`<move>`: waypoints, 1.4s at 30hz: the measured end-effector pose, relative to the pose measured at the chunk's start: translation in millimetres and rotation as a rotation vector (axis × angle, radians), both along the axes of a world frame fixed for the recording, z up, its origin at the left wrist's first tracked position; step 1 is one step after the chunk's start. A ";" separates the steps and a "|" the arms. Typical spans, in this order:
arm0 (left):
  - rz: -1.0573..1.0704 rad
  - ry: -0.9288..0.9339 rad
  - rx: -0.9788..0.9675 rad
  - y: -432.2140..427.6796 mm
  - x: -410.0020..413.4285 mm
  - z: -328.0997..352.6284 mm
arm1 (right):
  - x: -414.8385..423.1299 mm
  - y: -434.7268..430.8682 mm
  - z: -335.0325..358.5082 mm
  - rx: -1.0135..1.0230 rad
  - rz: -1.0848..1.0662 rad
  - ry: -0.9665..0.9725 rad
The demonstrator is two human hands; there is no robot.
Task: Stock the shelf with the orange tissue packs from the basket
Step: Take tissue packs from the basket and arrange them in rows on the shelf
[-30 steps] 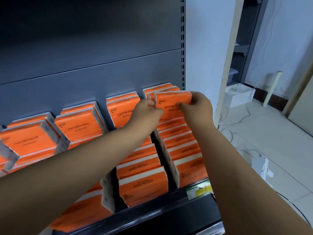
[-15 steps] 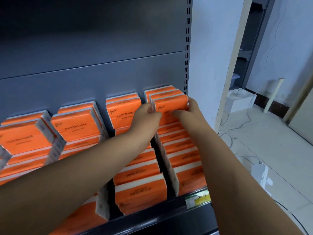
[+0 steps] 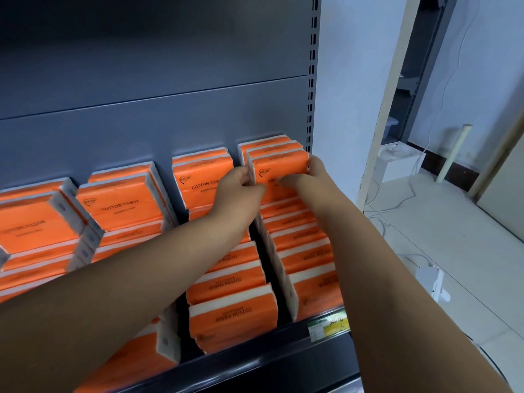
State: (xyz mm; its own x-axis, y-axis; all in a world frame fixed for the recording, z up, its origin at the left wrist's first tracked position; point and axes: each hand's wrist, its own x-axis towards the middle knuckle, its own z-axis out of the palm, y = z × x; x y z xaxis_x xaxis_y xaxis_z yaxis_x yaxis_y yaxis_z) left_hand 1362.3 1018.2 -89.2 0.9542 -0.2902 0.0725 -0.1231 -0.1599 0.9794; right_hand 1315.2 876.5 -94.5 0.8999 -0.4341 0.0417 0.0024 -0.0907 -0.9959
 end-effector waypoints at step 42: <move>0.752 -0.382 0.999 414.5 -146.3 -17.7 | -56.7 398.5 -13.3 -0.907 0.436 -0.441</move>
State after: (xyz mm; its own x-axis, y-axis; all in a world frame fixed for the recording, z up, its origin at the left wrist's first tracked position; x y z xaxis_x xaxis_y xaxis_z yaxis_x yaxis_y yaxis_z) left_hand 1216.1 1432.7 -107.0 0.8728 0.2156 0.4378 0.0719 -0.9441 0.3217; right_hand 1258.4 1275.1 -107.8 0.7960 0.2721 0.5406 0.5516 -0.6939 -0.4629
